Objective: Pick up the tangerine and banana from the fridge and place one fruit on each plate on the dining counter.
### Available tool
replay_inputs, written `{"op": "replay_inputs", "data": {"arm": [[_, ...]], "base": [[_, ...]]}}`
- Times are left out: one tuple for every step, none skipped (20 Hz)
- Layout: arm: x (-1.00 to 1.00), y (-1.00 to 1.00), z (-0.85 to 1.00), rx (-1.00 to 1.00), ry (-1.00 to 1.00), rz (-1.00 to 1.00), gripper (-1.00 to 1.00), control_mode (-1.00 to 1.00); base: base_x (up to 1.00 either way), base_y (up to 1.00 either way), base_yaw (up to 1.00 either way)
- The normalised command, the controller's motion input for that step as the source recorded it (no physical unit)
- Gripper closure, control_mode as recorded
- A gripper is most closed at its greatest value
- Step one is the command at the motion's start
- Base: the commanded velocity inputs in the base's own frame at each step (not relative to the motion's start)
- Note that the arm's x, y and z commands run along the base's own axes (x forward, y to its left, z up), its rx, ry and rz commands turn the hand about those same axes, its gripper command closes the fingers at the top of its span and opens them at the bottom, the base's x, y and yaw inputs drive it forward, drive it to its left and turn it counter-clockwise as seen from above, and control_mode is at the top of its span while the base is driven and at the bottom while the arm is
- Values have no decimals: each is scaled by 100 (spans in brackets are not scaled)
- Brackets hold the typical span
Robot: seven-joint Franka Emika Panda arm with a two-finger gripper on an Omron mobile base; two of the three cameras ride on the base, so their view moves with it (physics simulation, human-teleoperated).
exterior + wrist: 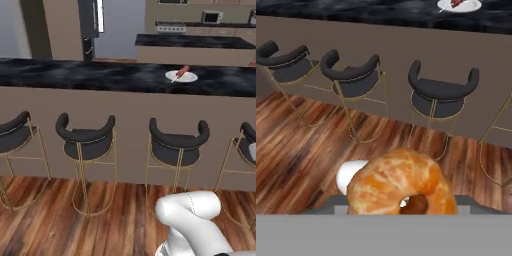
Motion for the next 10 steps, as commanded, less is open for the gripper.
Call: {"op": "replay_inputs", "data": {"arm": [[0,0,0,0,0,0,100,100],[0,0,0,0,0,0,100,100],[0,0,0,0,0,0,100,100],[0,0,0,0,0,0,100,100],[0,0,0,0,0,0,100,100],[0,0,0,0,0,0,100,100],[0,0,0,0,0,0,100,100],[0,0,0,0,0,0,100,100],[0,0,0,0,0,0,100,100],[0,0,0,0,0,0,100,100]], "base": [[71,57,-42],[68,54,-41],[64,48,-40],[63,44,-39],[62,41,-38],[62,38,-37],[58,29,-35],[56,23,-33],[55,20,-32],[52,14,-30]]}}
